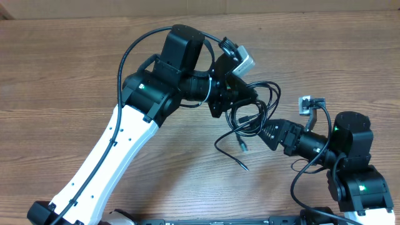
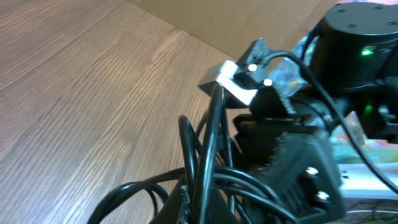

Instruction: Untangle cables

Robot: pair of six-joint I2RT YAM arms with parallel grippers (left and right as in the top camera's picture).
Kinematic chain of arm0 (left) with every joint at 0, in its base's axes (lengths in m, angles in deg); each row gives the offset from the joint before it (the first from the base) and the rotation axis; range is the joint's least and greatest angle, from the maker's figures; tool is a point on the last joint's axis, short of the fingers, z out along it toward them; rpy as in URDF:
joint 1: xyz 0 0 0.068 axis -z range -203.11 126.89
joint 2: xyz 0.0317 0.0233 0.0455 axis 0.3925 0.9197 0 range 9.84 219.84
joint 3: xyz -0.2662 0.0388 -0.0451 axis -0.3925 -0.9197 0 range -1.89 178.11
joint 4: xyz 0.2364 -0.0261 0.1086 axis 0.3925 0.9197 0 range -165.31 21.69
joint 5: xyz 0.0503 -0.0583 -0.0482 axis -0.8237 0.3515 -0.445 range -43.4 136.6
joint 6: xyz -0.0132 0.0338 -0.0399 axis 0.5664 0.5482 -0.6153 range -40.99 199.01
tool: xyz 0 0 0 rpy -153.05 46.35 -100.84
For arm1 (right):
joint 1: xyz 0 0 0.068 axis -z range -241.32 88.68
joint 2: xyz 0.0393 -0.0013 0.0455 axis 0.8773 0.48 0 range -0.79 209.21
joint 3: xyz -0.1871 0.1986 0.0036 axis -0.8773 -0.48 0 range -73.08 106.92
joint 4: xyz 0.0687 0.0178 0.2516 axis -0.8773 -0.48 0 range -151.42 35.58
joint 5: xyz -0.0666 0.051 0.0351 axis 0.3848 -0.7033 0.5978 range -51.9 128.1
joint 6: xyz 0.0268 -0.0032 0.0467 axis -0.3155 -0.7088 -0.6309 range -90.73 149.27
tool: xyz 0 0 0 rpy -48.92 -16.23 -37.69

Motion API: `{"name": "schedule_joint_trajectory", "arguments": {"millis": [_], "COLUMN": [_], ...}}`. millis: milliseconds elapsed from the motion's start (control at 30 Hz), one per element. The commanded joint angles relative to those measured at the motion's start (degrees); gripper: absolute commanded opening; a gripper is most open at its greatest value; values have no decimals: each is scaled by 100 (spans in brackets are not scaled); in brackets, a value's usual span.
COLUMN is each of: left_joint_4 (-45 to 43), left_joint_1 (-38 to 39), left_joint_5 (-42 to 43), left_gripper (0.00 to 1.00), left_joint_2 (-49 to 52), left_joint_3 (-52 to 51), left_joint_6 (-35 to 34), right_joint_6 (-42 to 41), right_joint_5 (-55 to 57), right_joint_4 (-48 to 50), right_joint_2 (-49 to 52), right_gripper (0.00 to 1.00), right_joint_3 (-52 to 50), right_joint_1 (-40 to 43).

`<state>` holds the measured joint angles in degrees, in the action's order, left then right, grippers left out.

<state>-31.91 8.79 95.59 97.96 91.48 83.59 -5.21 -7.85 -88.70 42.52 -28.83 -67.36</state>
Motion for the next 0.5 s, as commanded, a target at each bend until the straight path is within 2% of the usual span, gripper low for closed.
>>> {"name": "schedule_joint_trajectory", "arguments": {"millis": [0,100,267,467], "left_joint_4": [13,44,151,-76], "left_joint_1": [81,94,579,855], "left_joint_5": [-262,-251,-223,-223], "left_gripper": [4,4,4,4], "left_joint_2": [-122,-122,-122,-122], "left_joint_3": [129,129,129,129], "left_joint_6": [-35,-35,-31,-33], "right_joint_6": [44,39,13,7], "right_joint_5": [-326,-326,-243,433], "right_joint_4": [127,284,817,269], "right_joint_2": [-26,-26,-24,11], "right_gripper": [96,96,96,95], "right_joint_3": [74,74,74,72], "right_joint_1": [11,11,13,13]}}
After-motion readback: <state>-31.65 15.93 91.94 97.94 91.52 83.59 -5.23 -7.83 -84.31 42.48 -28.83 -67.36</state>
